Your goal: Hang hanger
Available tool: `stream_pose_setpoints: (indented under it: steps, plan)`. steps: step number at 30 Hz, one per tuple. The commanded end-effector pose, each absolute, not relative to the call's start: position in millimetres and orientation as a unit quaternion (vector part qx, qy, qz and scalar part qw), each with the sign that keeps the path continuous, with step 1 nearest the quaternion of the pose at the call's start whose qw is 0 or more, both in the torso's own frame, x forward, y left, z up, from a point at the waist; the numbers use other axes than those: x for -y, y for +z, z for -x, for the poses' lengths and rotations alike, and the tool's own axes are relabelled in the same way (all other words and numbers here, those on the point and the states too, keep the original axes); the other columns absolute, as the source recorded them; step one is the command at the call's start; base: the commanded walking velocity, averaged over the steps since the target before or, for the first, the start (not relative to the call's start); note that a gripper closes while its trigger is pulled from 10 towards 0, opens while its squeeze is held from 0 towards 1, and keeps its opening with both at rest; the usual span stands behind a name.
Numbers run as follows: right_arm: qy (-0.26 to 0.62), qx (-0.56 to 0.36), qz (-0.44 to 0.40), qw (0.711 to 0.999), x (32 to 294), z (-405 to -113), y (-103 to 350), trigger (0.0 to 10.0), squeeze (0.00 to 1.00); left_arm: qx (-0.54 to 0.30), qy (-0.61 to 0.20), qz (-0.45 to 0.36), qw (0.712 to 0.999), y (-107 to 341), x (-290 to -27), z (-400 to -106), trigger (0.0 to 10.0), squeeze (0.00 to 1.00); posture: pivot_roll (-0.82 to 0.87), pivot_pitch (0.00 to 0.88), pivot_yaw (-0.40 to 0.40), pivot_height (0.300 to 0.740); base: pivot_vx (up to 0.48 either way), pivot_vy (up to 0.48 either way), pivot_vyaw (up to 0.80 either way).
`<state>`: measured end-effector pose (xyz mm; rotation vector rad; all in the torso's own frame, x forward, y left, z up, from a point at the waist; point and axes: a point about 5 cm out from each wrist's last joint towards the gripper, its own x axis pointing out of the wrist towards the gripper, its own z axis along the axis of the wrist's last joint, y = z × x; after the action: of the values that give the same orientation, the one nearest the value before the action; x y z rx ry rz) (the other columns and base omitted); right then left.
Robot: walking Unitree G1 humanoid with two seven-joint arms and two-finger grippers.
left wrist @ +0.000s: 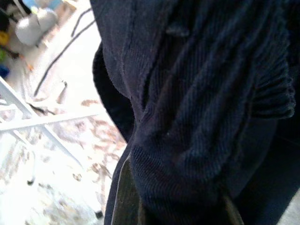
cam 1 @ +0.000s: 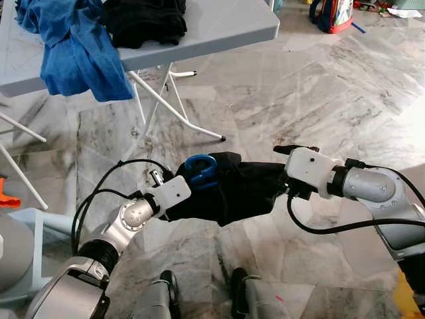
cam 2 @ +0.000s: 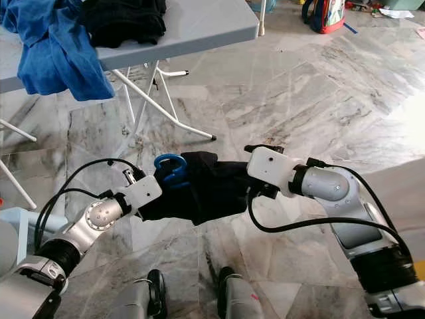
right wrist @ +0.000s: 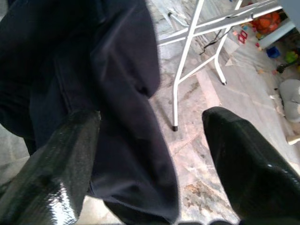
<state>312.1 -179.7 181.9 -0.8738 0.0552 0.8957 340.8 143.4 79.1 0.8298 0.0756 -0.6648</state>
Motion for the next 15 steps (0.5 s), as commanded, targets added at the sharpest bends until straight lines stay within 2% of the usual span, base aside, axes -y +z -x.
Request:
stream_pose_setpoints:
  steps: [1,3,7,11,15]
  plan:
    - [0.42,-0.03,0.436,0.795,182.9,-314.6,177.5,10.0,1.0,0.011,-0.335,-0.413,0.847,97.9,-135.0,-346.8,0.0,0.0,-0.18,0.277,-0.017,0.74,0.0,0.0,0.0]
    - [0.411,-0.031,0.451,0.791,185.1,-317.2,174.6,10.0,1.0,0.024,-0.333,-0.422,0.843,105.0,-134.0,-349.9,0.0,0.0,-0.17,0.28,-0.016,0.74,0.0,0.0,0.0]
    - [0.371,-0.022,0.455,0.809,187.7,-326.7,173.7,10.0,1.0,0.043,-0.32,-0.417,0.85,117.8,-130.4,-356.8,0.3,0.0,-0.16,0.286,-0.013,0.74,0.0,0.0,0.0]
    - [0.3,-0.006,0.459,0.836,190.6,-341.2,179.2,10.0,1.0,0.065,-0.305,-0.427,0.849,130.9,-123.5,-364.5,0.2,0.0,-0.16,0.293,-0.01,0.74,0.0,0.0,0.0]
    - [0.283,0.002,0.462,0.84,188.0,-347.1,181.6,10.0,1.0,0.078,-0.302,-0.435,0.845,139.8,-117.4,-369.1,0.4,0.0,-0.16,0.297,-0.005,0.74,0.0,0.0,0.0]
